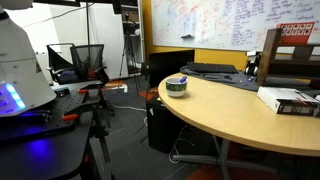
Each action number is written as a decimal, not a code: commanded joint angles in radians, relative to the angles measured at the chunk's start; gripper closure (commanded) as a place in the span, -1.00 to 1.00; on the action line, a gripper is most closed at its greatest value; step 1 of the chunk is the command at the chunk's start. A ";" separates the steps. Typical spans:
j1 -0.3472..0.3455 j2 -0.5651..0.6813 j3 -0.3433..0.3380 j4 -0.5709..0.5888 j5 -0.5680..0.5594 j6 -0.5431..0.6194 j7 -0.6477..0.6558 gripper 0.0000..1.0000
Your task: Take the pen out of the mug and put it on the table
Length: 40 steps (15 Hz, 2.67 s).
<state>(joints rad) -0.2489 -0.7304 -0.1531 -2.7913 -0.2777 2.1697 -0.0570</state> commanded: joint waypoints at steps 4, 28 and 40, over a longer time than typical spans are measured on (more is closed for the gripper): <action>0.002 -0.001 -0.001 0.002 0.000 -0.004 0.001 -1.00; 0.385 0.492 0.190 0.085 0.291 0.607 0.040 -1.00; 0.390 1.140 0.189 0.540 0.223 0.645 0.127 -1.00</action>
<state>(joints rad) 0.1293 0.3048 0.0532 -2.3562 -0.0334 2.8345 0.0288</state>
